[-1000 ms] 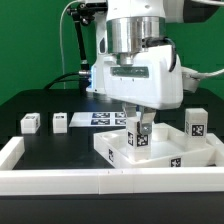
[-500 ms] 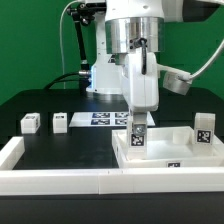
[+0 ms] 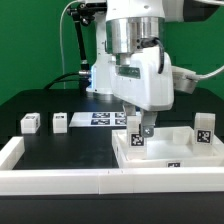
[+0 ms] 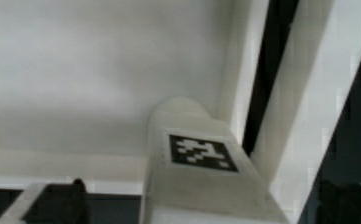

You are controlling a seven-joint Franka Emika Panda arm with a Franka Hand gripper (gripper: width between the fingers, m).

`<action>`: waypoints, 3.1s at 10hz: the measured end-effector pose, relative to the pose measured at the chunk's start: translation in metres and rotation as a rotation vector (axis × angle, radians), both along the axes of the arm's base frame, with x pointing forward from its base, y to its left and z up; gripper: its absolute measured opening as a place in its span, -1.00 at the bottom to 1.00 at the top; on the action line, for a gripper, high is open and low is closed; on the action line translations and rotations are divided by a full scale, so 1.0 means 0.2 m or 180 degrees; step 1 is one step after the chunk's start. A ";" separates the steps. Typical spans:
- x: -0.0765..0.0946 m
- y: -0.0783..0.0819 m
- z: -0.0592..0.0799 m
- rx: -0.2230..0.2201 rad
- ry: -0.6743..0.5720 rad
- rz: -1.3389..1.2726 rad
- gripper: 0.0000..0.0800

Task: Assemble square table

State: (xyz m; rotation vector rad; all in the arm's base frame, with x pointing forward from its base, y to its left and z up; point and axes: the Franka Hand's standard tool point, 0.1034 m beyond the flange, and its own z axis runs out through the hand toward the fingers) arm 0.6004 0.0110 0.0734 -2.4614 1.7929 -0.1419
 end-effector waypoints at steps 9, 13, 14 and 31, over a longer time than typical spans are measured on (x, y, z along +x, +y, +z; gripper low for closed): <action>-0.11 0.08 0.08 0.0038 -0.0011 0.0392 0.62; -0.13 0.08 0.07 -0.0076 -0.0060 0.1077 0.62; -0.16 0.09 0.08 -0.0118 -0.0090 0.1349 0.62; -0.29 -0.16 -0.05 -0.0483 -0.0058 0.3332 0.62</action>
Offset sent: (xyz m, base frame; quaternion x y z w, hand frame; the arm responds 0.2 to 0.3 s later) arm -0.0215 0.0138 0.0145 0.0191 -0.0233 -0.0625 0.9976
